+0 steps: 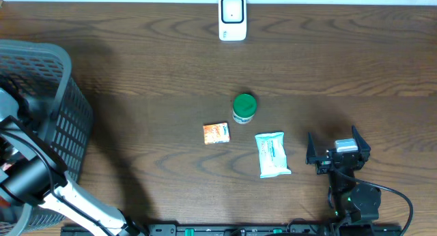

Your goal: Scan the item barcode

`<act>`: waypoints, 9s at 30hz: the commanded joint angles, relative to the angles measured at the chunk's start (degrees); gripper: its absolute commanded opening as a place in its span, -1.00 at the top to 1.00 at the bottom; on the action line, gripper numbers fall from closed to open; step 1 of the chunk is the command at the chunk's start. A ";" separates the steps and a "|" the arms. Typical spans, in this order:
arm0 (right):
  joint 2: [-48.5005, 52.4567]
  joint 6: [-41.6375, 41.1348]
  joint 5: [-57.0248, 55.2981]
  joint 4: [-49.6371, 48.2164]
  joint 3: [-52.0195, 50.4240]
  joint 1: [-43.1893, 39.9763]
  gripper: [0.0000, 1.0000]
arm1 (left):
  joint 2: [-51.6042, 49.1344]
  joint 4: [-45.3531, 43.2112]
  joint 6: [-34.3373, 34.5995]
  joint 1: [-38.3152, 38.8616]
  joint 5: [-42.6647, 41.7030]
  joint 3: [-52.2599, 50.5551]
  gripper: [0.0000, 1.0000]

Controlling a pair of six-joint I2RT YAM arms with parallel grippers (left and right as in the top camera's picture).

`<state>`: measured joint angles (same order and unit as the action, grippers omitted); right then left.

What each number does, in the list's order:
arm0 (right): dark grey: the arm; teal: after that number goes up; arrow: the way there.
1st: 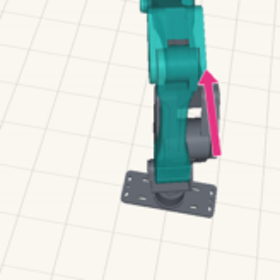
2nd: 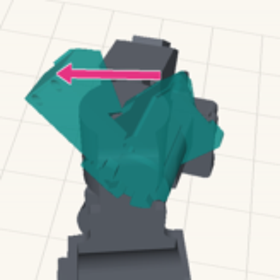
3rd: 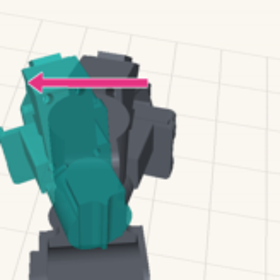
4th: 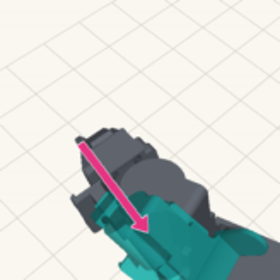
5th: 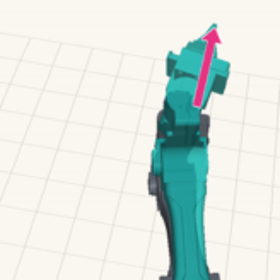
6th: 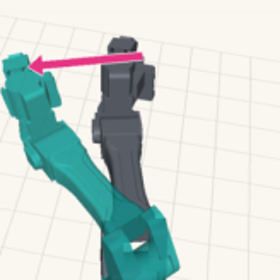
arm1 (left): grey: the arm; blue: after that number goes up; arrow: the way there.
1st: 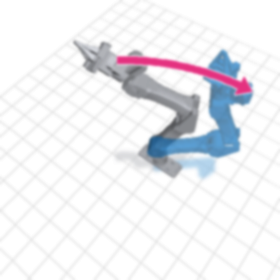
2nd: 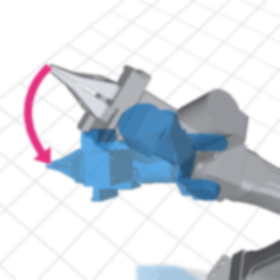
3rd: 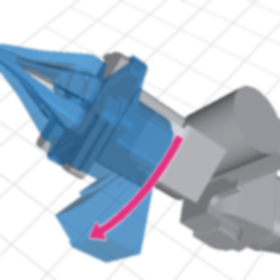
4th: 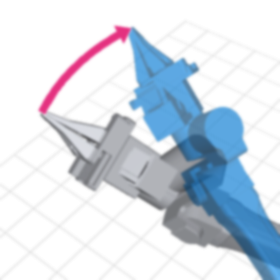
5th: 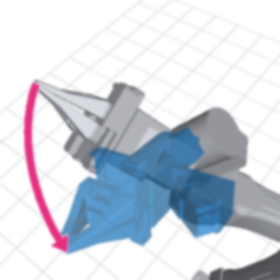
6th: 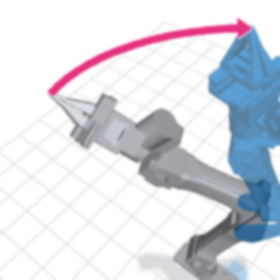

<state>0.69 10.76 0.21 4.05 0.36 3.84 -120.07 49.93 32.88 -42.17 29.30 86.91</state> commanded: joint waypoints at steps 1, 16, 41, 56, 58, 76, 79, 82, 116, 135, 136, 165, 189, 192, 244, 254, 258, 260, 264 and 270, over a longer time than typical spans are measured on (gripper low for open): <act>-0.31 -0.85 0.11 0.24 -0.04 0.13 -0.98 | -3.91 1.84 -0.90 -0.74 1.95 -1.92 -0.28; -0.31 -0.85 0.11 0.24 -0.04 0.13 -0.99 | -3.91 2.47 1.92 -2.99 -0.31 -6.93 -0.66; -0.31 -0.85 0.11 0.24 -0.04 0.13 -0.99 | -0.85 -0.15 0.17 -8.11 -0.59 -9.68 0.86; -0.31 -0.85 0.11 0.24 -0.04 0.13 -0.99 | 27.89 -0.85 0.24 -3.04 -20.24 -7.28 0.85; -0.31 -0.85 0.11 0.24 -0.04 0.13 -0.99 | 31.50 -1.14 0.15 -1.40 -21.05 -7.28 0.85; -0.31 -0.85 0.11 0.24 -0.04 0.13 -0.98 | 65.96 -1.18 -0.98 19.34 -51.04 -7.28 0.86; -0.31 -0.85 0.09 0.24 -0.04 0.13 -0.99 | 69.24 -1.22 -0.94 26.01 -51.15 -7.28 0.86; -0.31 -0.85 0.11 0.24 -0.04 0.13 -0.99 | 70.58 -1.18 -0.96 32.46 -51.21 -7.30 0.86; -0.31 -0.85 0.11 0.24 -0.04 0.13 -0.98 | 22.45 -11.50 -33.64 67.58 -113.33 -11.06 0.86; -0.31 -0.85 0.11 0.24 -0.04 0.13 -0.99 | 1.38 -17.03 -37.97 75.91 -111.99 -11.06 0.81; -0.31 -0.85 0.11 0.24 -0.04 0.13 -0.99 | 1.16 -16.70 -37.66 75.91 -110.81 -11.06 0.74; -0.31 -0.85 0.11 0.24 -0.04 0.13 -0.98 | 41.35 -15.54 -25.05 79.87 -36.52 -9.35 -0.64; 21.00 -49.29 23.74 4.17 22.99 0.11 -0.99 | 69.92 -50.82 -69.70 75.89 24.13 -8.66 -0.75; 23.50 -48.78 36.81 1.55 25.24 0.13 -0.98 | 71.36 -48.52 -65.22 72.43 23.63 -8.68 -0.75; 87.21 -49.03 42.77 -32.09 23.32 -2.38 0.97 | 82.71 -26.21 -44.57 48.17 -4.92 -9.84 -0.75; 59.32 -49.88 20.92 0.74 23.30 -12.35 0.98 | 82.73 -26.18 -44.54 48.17 -4.90 -9.84 -0.75; 59.25 -43.82 17.90 7.13 22.88 -12.83 0.98 | 82.73 -26.18 -44.54 48.17 -4.92 -9.84 -0.75; 59.98 -43.67 18.12 6.03 22.88 -12.85 0.98 | 82.73 -26.16 -44.54 48.17 -4.90 -9.84 -0.75; 60.96 -43.69 18.27 2.67 22.88 -12.85 0.98 | 82.73 -26.16 -44.54 48.17 -4.92 -9.84 -0.75; 66.16 -43.28 17.81 1.70 22.88 -12.85 0.98 | 82.73 -26.18 -44.54 48.17 -4.92 -9.84 -0.75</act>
<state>63.37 -33.95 19.03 6.48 23.46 -8.67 -37.41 23.86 -11.99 6.39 24.69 77.43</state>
